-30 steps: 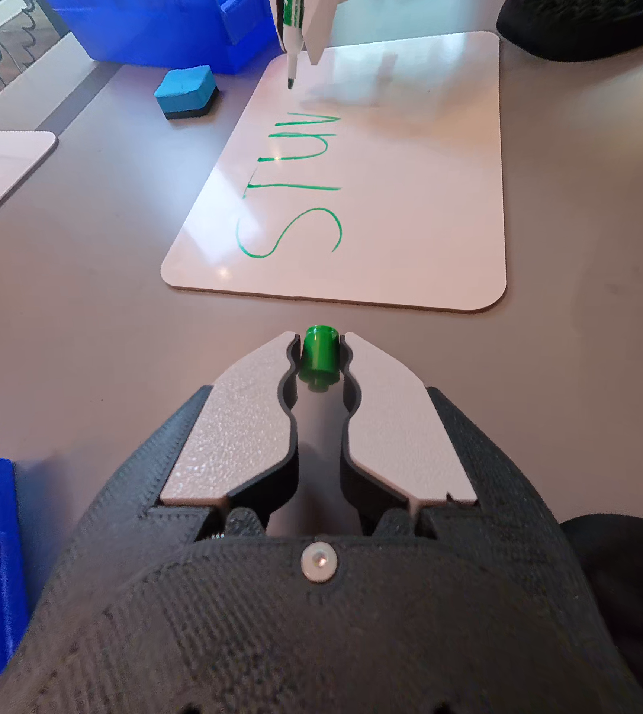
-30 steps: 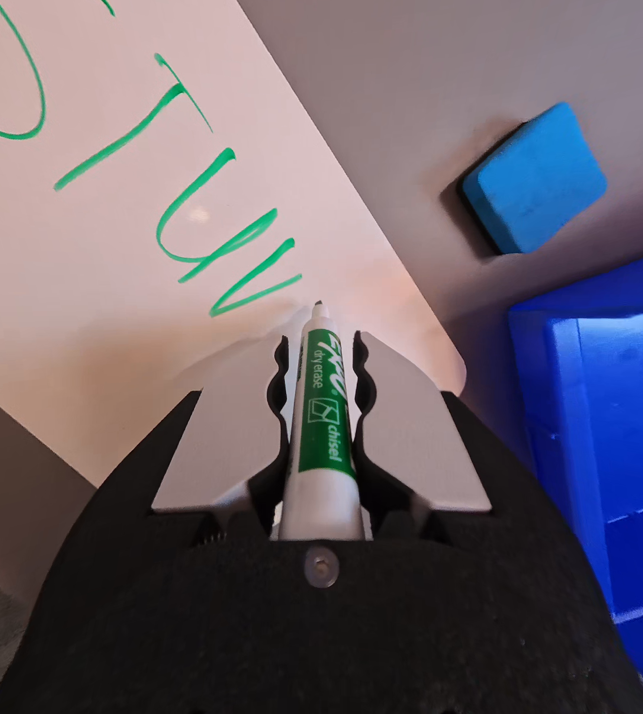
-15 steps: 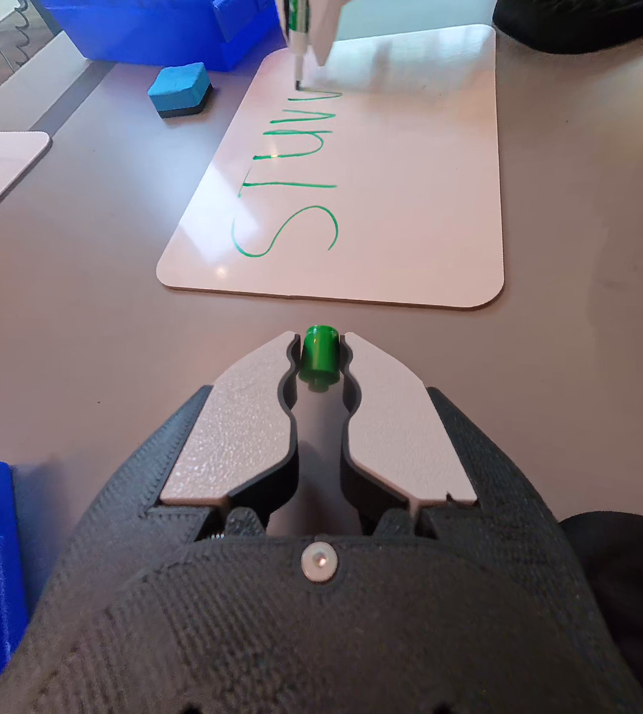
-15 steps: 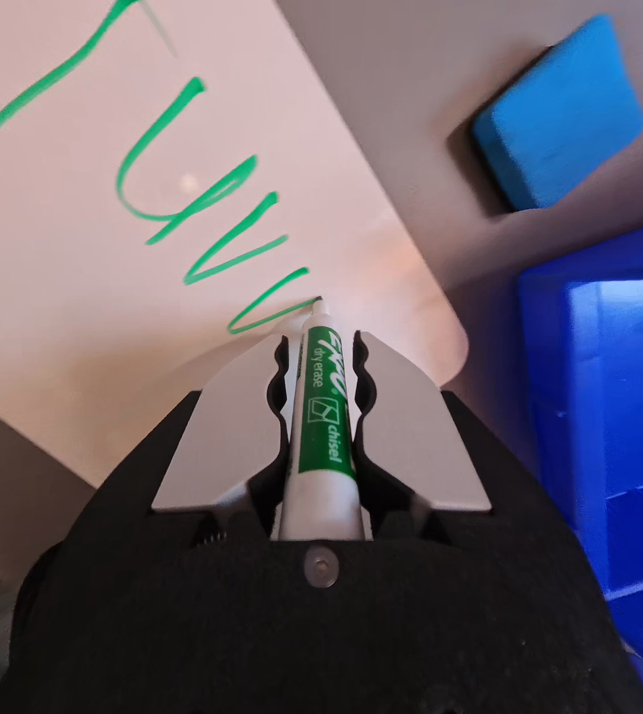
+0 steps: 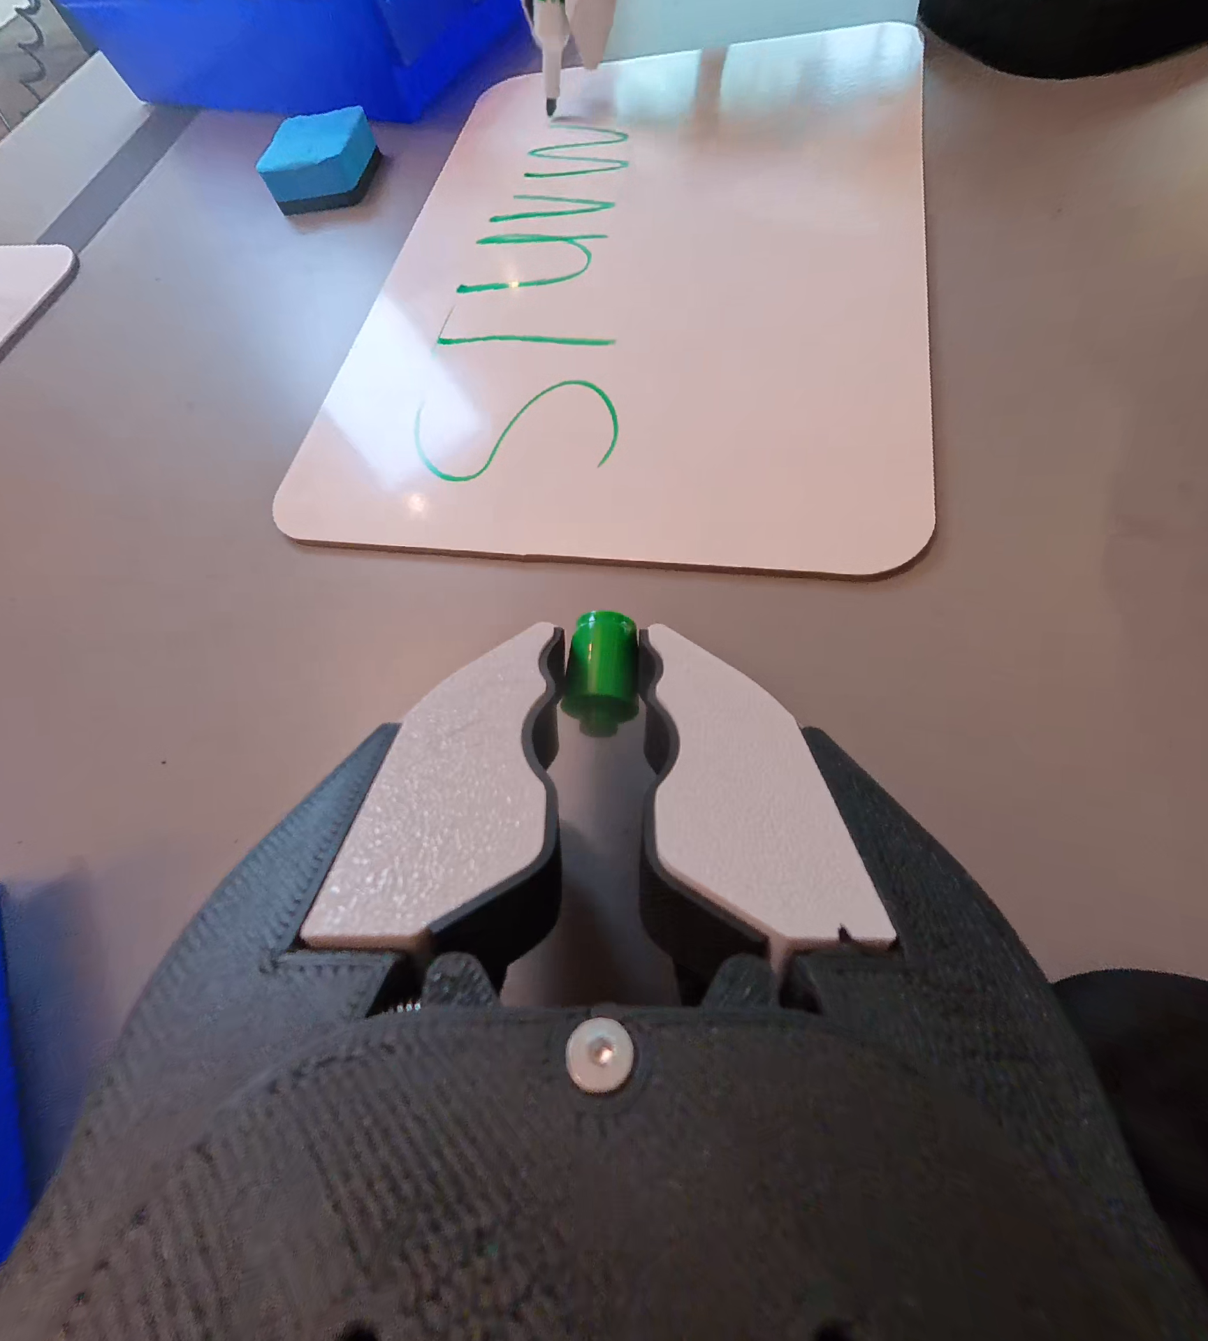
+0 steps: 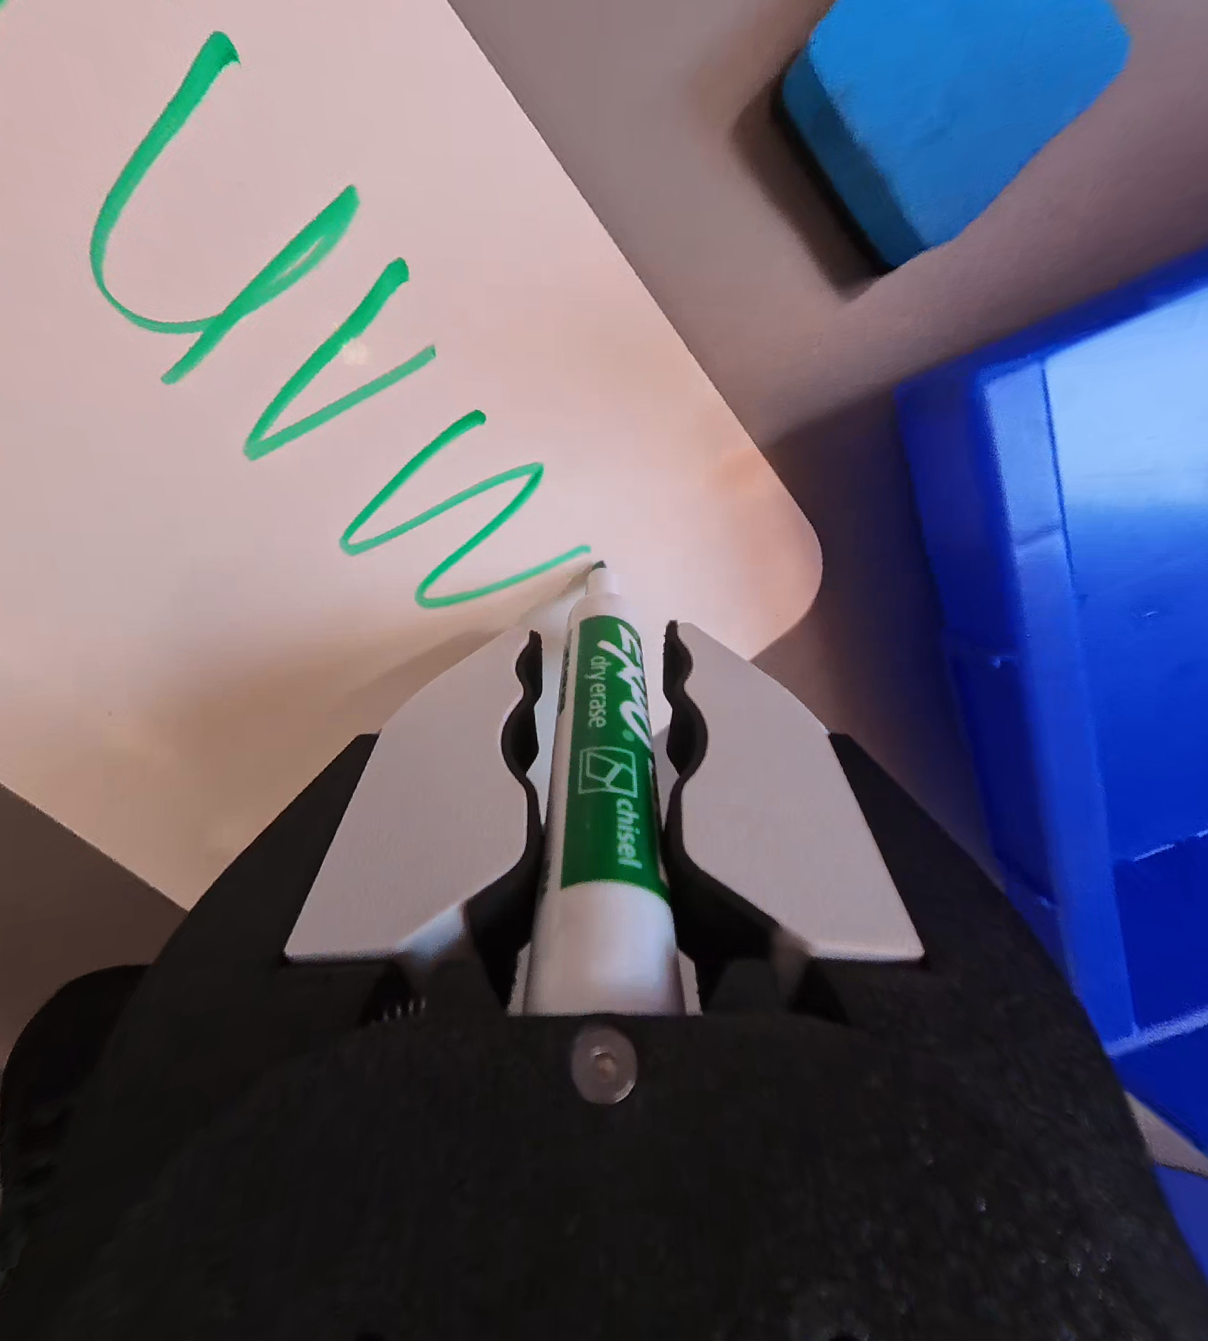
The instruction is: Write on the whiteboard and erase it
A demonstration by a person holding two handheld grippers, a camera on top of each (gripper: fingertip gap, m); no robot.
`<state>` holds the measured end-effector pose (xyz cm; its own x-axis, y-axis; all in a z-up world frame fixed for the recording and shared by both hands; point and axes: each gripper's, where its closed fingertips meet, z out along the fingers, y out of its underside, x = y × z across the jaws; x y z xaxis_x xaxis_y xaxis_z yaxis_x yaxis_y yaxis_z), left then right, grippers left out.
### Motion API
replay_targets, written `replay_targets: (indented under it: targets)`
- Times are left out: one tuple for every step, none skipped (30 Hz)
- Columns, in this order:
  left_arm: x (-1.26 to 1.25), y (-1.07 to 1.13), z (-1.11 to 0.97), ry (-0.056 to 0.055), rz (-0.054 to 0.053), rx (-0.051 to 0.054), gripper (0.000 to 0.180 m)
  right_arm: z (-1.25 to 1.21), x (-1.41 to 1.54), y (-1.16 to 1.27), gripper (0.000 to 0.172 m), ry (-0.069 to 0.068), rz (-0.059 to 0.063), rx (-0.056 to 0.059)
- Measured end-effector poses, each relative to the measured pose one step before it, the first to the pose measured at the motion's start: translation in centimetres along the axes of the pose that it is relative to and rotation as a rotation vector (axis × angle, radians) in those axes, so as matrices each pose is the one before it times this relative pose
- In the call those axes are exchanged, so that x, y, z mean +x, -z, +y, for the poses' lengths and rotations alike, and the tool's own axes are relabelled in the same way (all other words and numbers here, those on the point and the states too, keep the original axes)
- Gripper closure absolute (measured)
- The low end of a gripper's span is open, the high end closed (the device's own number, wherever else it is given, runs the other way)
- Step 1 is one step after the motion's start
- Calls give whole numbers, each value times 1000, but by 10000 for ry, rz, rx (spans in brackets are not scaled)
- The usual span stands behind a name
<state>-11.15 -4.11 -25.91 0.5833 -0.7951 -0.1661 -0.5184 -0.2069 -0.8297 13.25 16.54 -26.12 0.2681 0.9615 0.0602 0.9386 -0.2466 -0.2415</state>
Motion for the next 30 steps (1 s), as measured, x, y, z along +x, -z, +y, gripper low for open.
replay_targets:
  targets:
    - [-78, -14, -11, 31, -15, 7, 161, 398, 210, 357, 138, -93, 104, 59]
    - [-88, -30, -2, 40, -6, 6, 162, 421, 322, 331, 137, -142, 108, 69]
    - [-69, -38, -22, 46, 7, 8, 162, 468, 391, 133, 137, -187, 70, -2]
    - [9, -49, -1, 43, 28, 6, 162, 510, 410, -138, 138, -119, 93, -124]
    - [43, -51, 5, 11, 29, -2, 162, 456, 92, -365, 136, -14, 9, -189]
    - [63, -47, 39, -22, 6, -26, 161, -119, -492, -139, 138, 30, -180, 111]
    - [34, -40, 51, -37, -8, -35, 161, -125, -1369, 68, 136, 96, -549, -29]
    - [-7, -24, 13, -28, -31, -18, 161, -100, -1365, 14, 138, 332, -307, -92]
    - [-11, -9, -29, 12, -19, 12, 161, -151, -1245, -35, 138, 358, -195, -95]
    - [25, -14, -38, 45, 15, 11, 161, -211, -882, -37, 138, 238, -133, -60]
    - [18, -16, -51, 27, 3, 21, 161, -378, -82, -27, 138, 107, 106, 97]
    - [13, -21, -44, -3, 4, 20, 161, -306, 529, 1, 138, -157, 131, 145]
    - [63, -29, -3, -1, 25, -11, 161, -247, 1061, -5, 138, -337, 222, 189]
    - [82, -31, -28, -11, 25, -3, 162, -67, 1223, -51, 138, -288, 274, 153]
    - [68, -5, -35, -21, -2, 19, 162, 517, 898, -177, 137, -100, 190, -172]
    - [77, 8, -28, -20, 6, 7, 162, 450, 214, 100, 138, -68, -45, -19]
    - [52, 3, -34, -15, 6, 16, 161, 884, -220, 283, 138, -43, -111, -235]
    - [-24, 13, -132, -29, -22, 75, 162, 1225, -429, 367, 138, 98, -58, -346]
    - [-46, 8, -337, -38, -12, 148, 161, 1154, -536, 308, 138, 95, -27, -248]
    - [-52, -37, -657, -71, 12, 265, 161, 569, -707, 231, 138, 39, -52, 69]
    - [-86, -96, -1047, -119, -20, 400, 161, -437, -1323, 304, 138, 48, -332, 544]
    - [59, -244, -1284, -147, 79, 443, 162, -1673, -1923, 519, 137, 138, -528, 1093]
    - [206, -372, -1423, -151, 150, 496, 162, -2750, -2333, 617, 137, 356, -554, 1606]
    - [317, -506, -1454, -138, 183, 517, 161, -3175, -2827, 417, 137, 563, -679, 1818]
    - [474, -581, -1382, -145, 255, 490, 162, -3077, -2834, -9, 137, 546, -607, 1817]
    - [354, -596, -1250, -209, 119, 412, 162, -2338, -2349, -469, 137, 189, -420, 1485]
    - [376, -539, -1123, -339, 72, 361, 161, -1215, -2183, -777, 137, -216, -609, 891]
    - [402, -426, -1046, -381, 51, 338, 162, -522, -1608, -762, 137, -196, -463, 625]
    - [359, -383, -868, -366, 34, 268, 162, -132, -867, -550, 138, -36, -169, 458]
    - [299, -335, -686, -288, 34, 213, 161, 6, -523, -327, 138, -55, -113, 328]
